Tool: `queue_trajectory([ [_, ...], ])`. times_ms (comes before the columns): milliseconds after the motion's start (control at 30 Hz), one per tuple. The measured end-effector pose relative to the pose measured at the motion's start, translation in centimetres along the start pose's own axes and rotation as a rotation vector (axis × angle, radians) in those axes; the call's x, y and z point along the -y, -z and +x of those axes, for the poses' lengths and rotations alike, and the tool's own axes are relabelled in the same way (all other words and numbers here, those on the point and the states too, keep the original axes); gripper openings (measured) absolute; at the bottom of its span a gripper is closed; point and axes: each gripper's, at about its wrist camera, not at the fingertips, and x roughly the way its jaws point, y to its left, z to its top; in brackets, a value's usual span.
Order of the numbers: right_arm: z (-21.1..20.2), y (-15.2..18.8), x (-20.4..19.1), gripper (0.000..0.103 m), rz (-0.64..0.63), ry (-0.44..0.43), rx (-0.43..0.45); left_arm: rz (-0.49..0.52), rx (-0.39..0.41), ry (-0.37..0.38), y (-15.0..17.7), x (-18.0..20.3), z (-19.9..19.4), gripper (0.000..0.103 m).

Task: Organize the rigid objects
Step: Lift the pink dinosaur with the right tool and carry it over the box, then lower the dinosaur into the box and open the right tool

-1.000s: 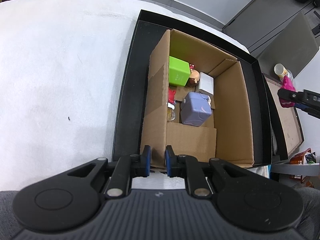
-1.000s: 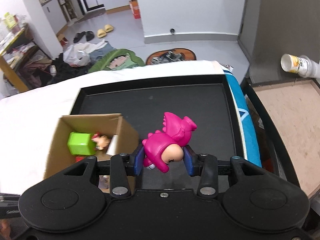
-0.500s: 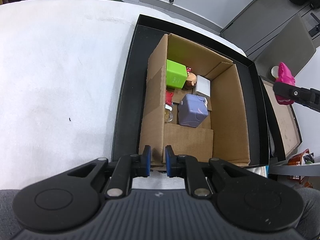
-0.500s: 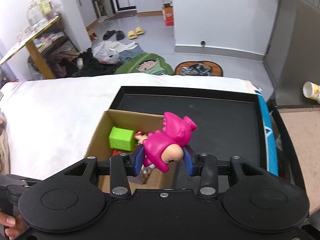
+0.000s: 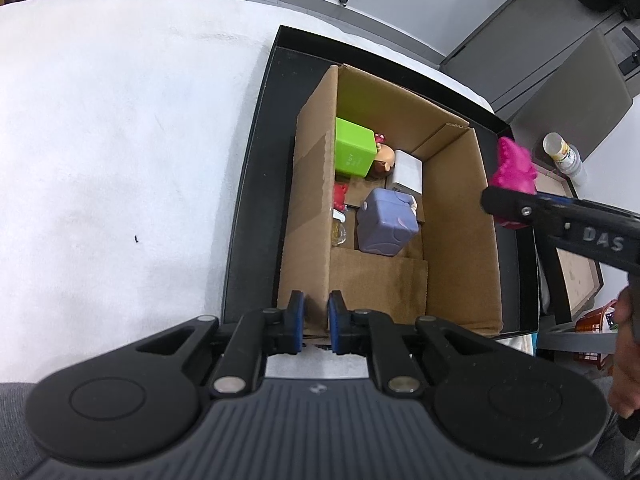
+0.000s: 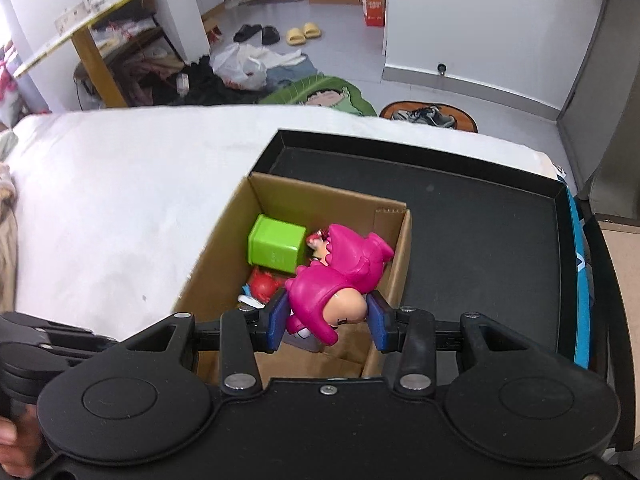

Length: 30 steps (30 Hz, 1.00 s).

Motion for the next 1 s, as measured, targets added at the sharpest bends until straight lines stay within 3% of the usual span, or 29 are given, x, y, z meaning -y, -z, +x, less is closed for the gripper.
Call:
queue_trajectory([
  [233,1.3,0.7,-0.9,0.041,-0.045,0.016,-0.03,-0.001,-0.009,0.002,-0.2,0.0,0.1,0.012],
  [400,2.5,1.3,-2.0,0.041,-0.14,0.085,-0.047,-0.001,-0.007,0.004,-0.1,-0.1,0.2,0.012],
  [667,3.4,2.1,-1.3,0.041,-0.111,0.07,-0.083,0.004,-0.012,0.002,-0.3,0.1,0.2,0.012],
  [1000,1.9,1.6,-0.8,0.043,-0.069,0.044,-0.048,0.011,-0.016,-0.018,-0.4,0.5,0.4,0.012],
])
